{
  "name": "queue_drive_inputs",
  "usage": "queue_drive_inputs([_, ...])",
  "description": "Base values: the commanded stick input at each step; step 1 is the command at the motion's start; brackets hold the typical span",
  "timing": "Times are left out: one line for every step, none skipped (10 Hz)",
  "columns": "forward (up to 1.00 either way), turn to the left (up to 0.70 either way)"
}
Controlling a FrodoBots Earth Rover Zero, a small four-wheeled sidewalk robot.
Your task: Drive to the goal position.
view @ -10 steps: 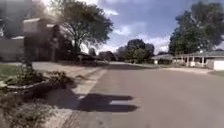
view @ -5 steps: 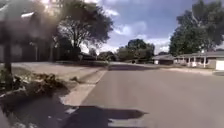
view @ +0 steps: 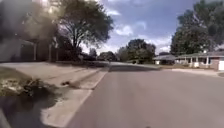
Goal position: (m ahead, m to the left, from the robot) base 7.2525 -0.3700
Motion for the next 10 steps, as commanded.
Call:
queue_drive_inputs([1.0, 0.0])
queue_drive_inputs([1.0, 0.0])
queue_drive_inputs([1.0, 0.0])
queue_drive_inputs([1.0, 0.0])
queue_drive_inputs([1.0, 0.0])
queue_drive_inputs([1.0, 0.0])
queue_drive_inputs([1.0, 0.0])
queue_drive_inputs([1.0, 0.0])
queue_drive_inputs([1.0, 0.0])
queue_drive_inputs([1.0, 0.0])
